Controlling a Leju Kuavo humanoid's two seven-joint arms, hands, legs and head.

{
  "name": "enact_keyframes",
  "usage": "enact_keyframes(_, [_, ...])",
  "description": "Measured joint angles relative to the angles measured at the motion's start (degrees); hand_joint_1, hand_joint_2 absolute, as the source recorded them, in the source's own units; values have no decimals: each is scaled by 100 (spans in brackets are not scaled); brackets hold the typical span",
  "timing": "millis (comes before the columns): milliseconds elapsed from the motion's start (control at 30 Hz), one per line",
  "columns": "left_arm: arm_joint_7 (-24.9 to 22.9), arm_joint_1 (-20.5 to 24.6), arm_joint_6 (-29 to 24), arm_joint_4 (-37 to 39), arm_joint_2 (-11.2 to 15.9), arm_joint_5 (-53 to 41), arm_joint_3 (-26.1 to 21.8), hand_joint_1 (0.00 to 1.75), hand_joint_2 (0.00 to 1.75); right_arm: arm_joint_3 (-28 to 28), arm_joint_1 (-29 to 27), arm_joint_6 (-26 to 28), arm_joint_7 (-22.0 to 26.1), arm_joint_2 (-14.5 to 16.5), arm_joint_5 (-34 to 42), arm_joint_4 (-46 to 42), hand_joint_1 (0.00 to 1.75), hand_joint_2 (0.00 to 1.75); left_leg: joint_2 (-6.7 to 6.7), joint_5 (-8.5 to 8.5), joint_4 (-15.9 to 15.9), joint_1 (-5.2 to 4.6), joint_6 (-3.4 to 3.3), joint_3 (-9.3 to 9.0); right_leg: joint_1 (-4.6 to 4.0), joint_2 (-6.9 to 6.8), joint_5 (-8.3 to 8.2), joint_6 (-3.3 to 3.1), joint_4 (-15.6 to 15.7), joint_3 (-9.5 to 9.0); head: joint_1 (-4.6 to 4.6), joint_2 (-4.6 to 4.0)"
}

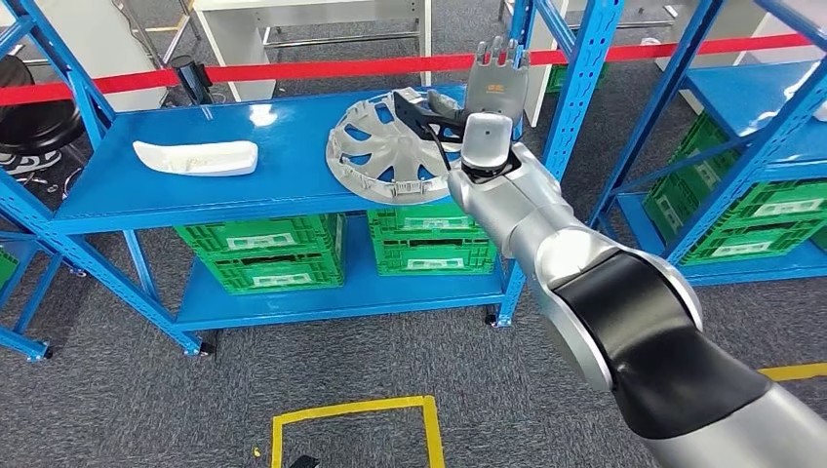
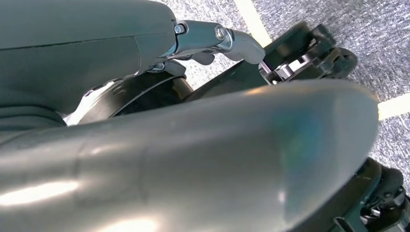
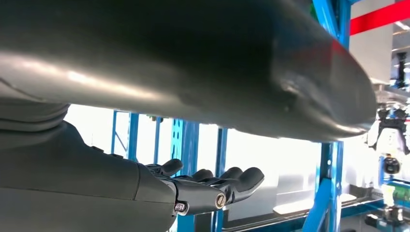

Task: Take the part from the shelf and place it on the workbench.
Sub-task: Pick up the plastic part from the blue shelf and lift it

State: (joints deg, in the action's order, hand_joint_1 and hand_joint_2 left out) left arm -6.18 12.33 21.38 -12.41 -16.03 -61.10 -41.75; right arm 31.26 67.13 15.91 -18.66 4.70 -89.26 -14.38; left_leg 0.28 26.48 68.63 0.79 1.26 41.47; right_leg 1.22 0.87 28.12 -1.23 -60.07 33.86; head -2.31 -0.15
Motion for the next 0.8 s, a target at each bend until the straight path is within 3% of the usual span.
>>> enact_keyframes(67, [-1,-8,1,1,3,-1,0,0,0,-5,-2,-1,-6,0,0,1,0,0,-28,-290,-675,-45,-78,-313,-10,15,50,40,7,-48,-1,1])
enact_keyframes(100, [-1,-12,1,2,5,-1,0,0,0,-8,-7,-2,-6,-1,1,1,0,0,-38,-309,-851,-65,-97,-398,-8,21,61,69,15,-50,-4,1])
enact_keyframes(200, [3,-15,0,2,2,-3,1,0,0,-18,-15,-5,-11,-7,1,-1,0,0,-44,-250,-978,-87,-115,-468,2,23,52,168,81,-77,-7,0])
enact_keyframes(267, [12,-13,0,3,-8,-7,2,0,0,-27,2,-2,-21,-13,-1,-6,0,0,-55,-272,-1071,-68,-98,-545,-13,13,-11,118,134,-136,-21,-1])
enact_keyframes(367, [18,-10,1,4,-21,-10,2,0,0,-42,27,-4,-27,-17,-1,-7,0,0,-66,-266,-1113,-67,-107,-594,-28,2,-24,-37,234,-219,-48,-1])
enact_keyframes(500, [13,-14,0,4,-23,-38,2,0,0,-59,23,-5,-36,-17,-1,-7,0,0,-67,-239,-1091,-85,-154,-589,-19,-5,8,-40,304,-265,-52,-1])
enact_keyframes(533, [13,-14,0,4,-23,-48,2,0,0,-60,22,-5,-36,-17,-1,-7,0,0,-67,-237,-1085,-88,-159,-588,-15,-5,6,-13,309,-268,-52,-1])
enact_keyframes(600, [13,-14,0,4,-23,-55,3,0,0,-60,21,-6,-37,-17,-1,-7,0,0,-65,-232,-1070,-96,-173,-583,-2,-5,4,100,320,-275,-51,1])
enact_keyframes(700, [10,-16,1,3,-21,-60,5,0,0,-64,4,-7,-44,-24,-4,-7,0,0,-66,-164,-1153,-112,-327,-627,33,-13,-110,336,246,-286,-46,0])
enact_keyframes(733, [7,-18,1,3,-21,-60,6,0,0,-67,5,-8,-47,-32,-5,-7,0,0,-67,-151,-1208,-105,-389,-688,38,-22,-119,364,162,-263,-50,0])
enact_keyframes(800, [3,-14,1,2,-26,-61,8,0,0,-72,38,-9,-49,-46,-8,-7,0,0,-60,-170,-1269,-80,-434,-811,35,-38,95,324,-242,-48,-64,0])
